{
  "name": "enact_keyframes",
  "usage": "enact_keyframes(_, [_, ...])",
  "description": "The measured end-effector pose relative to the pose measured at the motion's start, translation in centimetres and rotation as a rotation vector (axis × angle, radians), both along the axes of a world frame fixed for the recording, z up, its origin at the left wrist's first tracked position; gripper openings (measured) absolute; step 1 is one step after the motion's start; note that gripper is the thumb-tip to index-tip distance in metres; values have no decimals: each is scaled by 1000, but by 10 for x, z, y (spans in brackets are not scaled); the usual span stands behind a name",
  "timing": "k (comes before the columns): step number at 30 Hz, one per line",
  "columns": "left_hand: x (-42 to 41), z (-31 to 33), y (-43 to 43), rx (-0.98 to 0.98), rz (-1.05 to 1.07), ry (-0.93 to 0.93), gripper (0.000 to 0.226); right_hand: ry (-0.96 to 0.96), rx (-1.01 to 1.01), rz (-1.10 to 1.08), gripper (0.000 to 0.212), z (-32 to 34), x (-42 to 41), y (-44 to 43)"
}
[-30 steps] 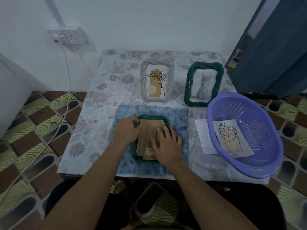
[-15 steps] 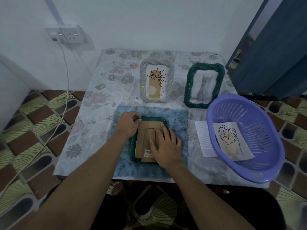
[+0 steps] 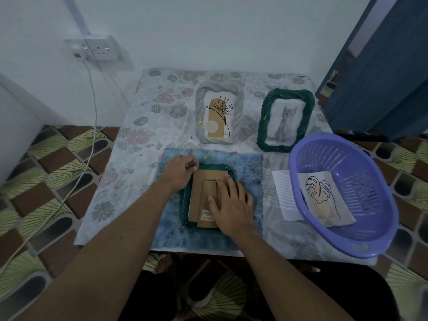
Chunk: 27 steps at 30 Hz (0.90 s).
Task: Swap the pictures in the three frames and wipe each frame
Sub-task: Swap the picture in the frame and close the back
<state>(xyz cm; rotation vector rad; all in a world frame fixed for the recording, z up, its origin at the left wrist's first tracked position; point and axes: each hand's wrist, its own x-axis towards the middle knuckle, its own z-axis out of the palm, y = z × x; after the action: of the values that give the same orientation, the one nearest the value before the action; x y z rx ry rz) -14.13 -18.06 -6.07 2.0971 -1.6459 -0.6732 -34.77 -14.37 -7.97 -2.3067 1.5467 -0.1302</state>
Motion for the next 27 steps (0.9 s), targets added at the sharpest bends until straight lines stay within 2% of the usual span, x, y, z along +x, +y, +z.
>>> enact_keyframes(4, [4,1,6,-29,-78,43,10,-10,15,-6,59,-1,1,0])
enact_keyframes(7, [6,0,10,-49,-92,49,8,-6,10,-9,68,0,1,1])
enact_keyframes(11, [4,-1,12,-57,-35,87,8,-5,13,-12,71,0,1,1])
enact_keyframes(16, [0,-3,19,-108,153,289,14,-11,31,-5,58,0,0,0])
enact_keyframes(19, [-6,-12,36,-196,168,202,23,-6,20,0,61,-1,0,0])
enact_keyframes(21, [-13,-17,52,-220,161,70,25,-4,9,1,67,0,0,1])
enact_keyframes(25, [-31,-18,86,-85,76,-229,59,-15,-3,-14,73,2,1,2])
enact_keyframes(27, [-37,-22,98,-13,32,-290,70,-27,-3,-18,74,2,1,2])
